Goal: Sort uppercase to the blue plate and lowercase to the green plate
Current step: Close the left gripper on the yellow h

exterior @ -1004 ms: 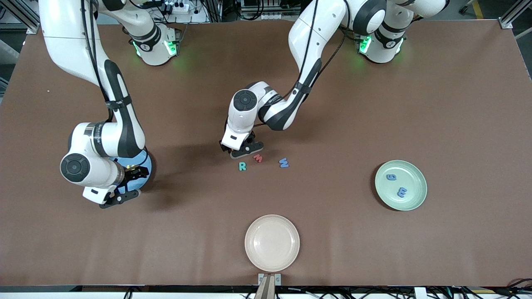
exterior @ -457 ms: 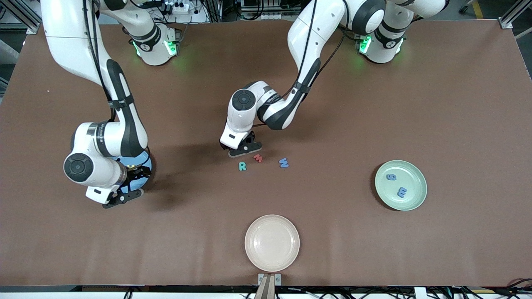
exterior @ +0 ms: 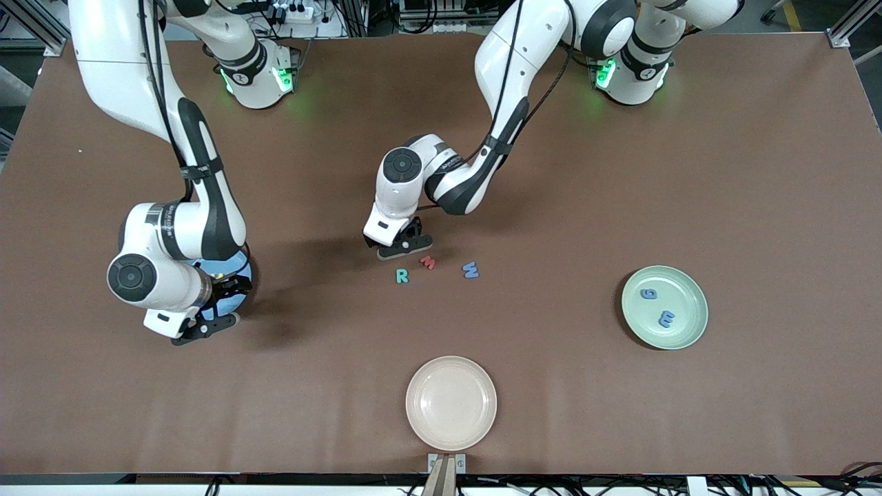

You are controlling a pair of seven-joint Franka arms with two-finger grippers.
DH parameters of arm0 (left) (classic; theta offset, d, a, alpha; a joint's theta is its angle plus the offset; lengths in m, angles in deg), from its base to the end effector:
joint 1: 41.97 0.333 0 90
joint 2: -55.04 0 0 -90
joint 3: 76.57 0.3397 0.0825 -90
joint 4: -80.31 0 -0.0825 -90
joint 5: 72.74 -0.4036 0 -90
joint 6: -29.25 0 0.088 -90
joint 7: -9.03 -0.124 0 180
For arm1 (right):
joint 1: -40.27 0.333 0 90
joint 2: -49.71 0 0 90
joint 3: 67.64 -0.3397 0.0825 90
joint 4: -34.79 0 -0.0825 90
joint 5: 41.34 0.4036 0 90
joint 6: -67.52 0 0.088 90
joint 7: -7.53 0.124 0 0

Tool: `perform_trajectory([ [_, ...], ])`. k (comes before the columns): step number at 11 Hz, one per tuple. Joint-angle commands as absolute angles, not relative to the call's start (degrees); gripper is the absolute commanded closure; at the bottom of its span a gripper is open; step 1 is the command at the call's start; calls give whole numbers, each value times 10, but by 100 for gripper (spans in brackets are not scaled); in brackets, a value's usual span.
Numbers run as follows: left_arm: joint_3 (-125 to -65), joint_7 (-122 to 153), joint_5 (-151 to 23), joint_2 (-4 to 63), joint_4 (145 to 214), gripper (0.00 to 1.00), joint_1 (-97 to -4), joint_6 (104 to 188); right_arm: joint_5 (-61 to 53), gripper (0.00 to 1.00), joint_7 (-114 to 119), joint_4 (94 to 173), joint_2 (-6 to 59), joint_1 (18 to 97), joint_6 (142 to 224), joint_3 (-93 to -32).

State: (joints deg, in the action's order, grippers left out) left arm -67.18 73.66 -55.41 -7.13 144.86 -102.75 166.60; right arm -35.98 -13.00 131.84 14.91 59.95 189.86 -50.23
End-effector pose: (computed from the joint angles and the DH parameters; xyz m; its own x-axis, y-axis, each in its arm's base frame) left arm 0.4738 -0.6730 0.1443 0.9454 0.3257 -0.0072 0.3195 -0.9224 0.2170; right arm 0.6842 0.0513 0.2358 0.9172 0.3642 -0.1614 0.3757 -0.9256 0.0465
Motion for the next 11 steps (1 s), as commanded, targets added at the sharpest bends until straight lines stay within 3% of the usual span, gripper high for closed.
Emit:
perform_trajectory([
  [1, -659, 718, -532, -95, 1428, 57, -1037, 1656, -359, 0, -129, 1319, 152, 601, 1895, -503],
  [2, -658, 718, -532, -95, 1428, 57, -1037, 1655, -359, 0, -129, 1319, 152, 603, 1895, -503],
  [7, -648, 718, -532, -91, 1431, 79, -1036, 1635, -359, 0, -129, 1319, 153, 603, 1894, -503],
  [11, -642, 719, -524, -88, 1431, 82, -1036, 1622, -359, 0, -129, 1317, 157, 603, 1894, -503],
])
